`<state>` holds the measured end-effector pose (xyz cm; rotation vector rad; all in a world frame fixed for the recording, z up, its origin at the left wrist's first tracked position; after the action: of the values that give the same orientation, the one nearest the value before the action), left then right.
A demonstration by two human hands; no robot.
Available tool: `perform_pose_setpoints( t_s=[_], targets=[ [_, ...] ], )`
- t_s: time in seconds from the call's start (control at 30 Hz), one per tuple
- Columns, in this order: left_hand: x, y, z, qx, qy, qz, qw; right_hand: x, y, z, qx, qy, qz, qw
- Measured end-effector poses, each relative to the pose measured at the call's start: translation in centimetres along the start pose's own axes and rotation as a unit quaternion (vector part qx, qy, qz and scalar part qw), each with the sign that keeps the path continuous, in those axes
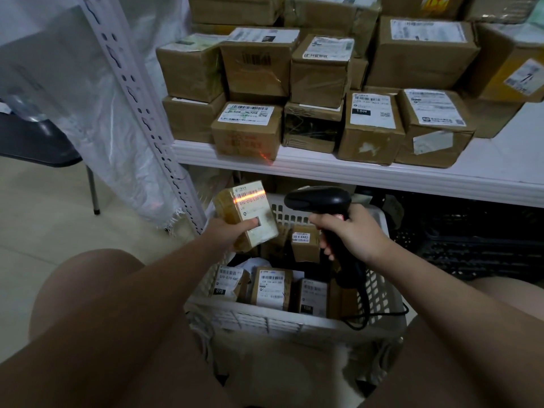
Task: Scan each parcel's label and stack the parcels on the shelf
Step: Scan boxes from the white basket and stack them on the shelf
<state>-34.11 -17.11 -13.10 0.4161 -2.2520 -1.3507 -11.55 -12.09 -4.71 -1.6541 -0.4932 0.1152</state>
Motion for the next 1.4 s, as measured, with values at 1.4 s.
perform_pose_setpoints(
  t_s=[1.4],
  targets=[
    [-15.4, 27.6, -11.2, -0.552, 0.035, 0.292, 0.780, 15.7, -10.7, 2.3, 0.139, 0.293, 0.294, 0.899]
  ],
)
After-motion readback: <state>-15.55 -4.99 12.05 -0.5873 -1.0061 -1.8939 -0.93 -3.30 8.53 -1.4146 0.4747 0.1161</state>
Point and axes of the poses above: each hand's wrist, its own z-axis towards the middle knuckle, its own x-axis out of the back of the hand, y = z × x, the point moved 10 cm from there along z, towards the middle knuckle, and after that the axes turned 11 degrees about y, right-handed, at the moved point
